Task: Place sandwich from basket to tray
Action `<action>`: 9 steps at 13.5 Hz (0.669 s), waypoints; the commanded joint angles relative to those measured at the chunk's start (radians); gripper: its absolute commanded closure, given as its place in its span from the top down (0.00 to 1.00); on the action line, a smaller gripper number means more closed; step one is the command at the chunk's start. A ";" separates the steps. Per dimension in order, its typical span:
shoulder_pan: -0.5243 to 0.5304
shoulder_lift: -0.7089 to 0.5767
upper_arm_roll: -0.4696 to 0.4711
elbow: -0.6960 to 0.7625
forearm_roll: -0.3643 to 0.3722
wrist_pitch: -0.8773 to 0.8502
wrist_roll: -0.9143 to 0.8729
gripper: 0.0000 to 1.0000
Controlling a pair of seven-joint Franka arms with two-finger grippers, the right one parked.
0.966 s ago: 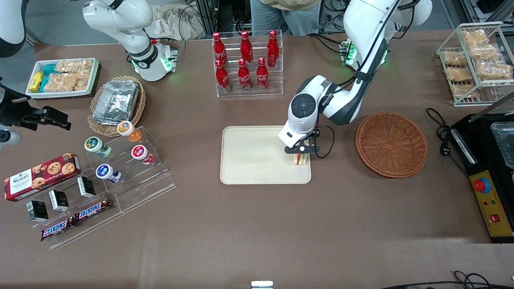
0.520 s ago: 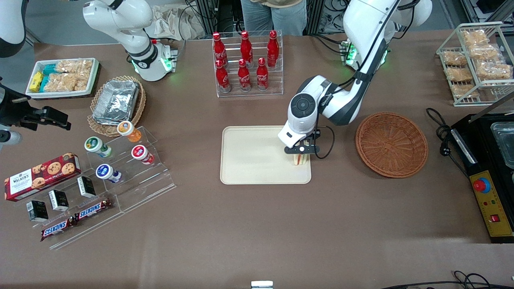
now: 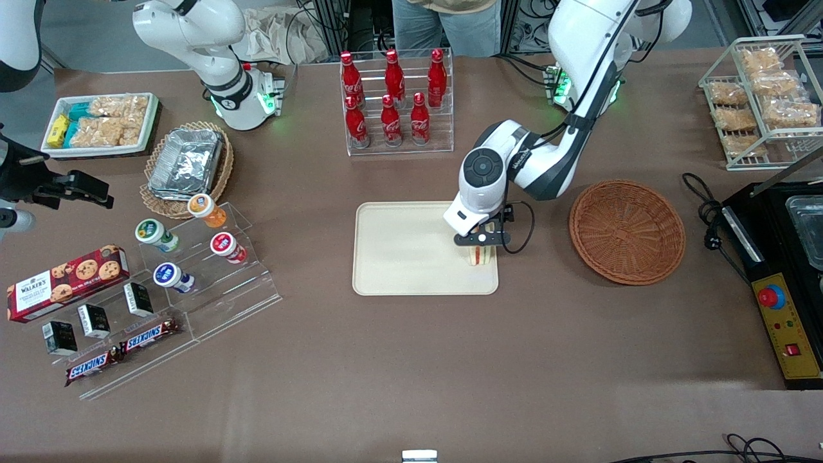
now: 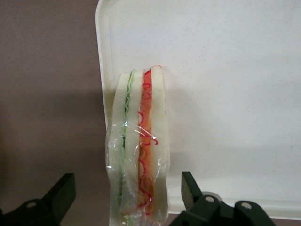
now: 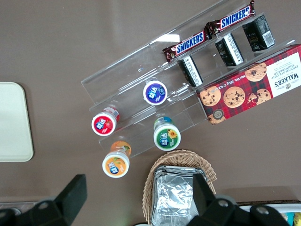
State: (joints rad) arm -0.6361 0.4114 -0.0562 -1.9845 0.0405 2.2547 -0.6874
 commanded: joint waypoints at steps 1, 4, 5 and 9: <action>-0.013 -0.002 0.007 0.009 0.019 0.005 -0.024 1.00; -0.011 0.003 0.007 0.045 0.019 -0.001 -0.024 1.00; -0.011 0.004 0.009 0.059 0.018 -0.001 -0.024 1.00; -0.004 -0.008 0.012 0.270 0.019 -0.236 -0.072 1.00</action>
State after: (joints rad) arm -0.6348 0.4036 -0.0474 -1.8560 0.0409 2.1781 -0.7292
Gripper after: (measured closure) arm 0.000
